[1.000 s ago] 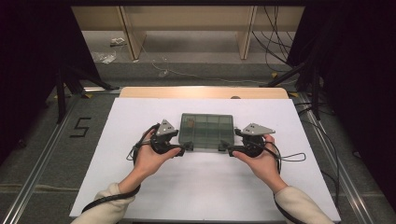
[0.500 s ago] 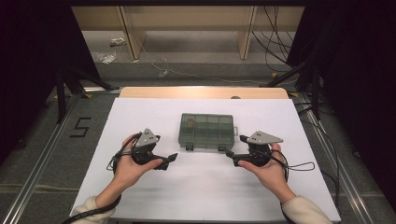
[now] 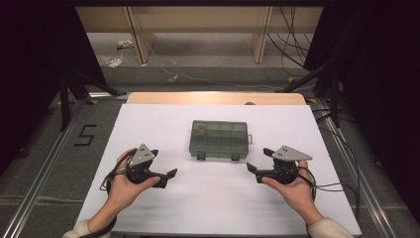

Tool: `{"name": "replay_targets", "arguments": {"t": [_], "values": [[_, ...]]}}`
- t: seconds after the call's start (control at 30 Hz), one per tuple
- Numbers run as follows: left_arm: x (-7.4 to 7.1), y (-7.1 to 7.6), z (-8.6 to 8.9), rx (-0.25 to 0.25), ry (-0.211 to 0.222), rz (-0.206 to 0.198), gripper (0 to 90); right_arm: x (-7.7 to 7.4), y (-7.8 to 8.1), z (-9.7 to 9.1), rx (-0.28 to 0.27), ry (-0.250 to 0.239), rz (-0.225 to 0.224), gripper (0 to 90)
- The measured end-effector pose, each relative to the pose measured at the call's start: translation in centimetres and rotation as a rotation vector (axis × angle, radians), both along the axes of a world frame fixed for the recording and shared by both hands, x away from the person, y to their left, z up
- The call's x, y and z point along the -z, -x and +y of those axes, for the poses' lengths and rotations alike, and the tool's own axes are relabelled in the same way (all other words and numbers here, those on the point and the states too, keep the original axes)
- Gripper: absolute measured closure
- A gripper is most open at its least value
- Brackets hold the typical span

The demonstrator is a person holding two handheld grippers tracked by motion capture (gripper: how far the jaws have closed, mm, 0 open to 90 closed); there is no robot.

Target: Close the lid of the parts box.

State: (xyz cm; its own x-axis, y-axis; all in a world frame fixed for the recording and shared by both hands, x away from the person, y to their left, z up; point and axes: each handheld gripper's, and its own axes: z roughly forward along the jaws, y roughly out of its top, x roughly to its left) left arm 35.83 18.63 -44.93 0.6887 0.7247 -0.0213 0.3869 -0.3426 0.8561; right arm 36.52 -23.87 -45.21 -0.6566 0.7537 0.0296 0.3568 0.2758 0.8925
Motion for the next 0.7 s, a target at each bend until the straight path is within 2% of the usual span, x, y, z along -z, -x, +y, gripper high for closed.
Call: {"name": "replay_targets", "arguments": {"t": [0.7], "values": [[0.9, 1.5, 1.7, -0.037, -0.006, -0.015, 3.7, 0.3, 2.1, -1.7, 0.015, 0.001, 0.000, 16.4]]}}
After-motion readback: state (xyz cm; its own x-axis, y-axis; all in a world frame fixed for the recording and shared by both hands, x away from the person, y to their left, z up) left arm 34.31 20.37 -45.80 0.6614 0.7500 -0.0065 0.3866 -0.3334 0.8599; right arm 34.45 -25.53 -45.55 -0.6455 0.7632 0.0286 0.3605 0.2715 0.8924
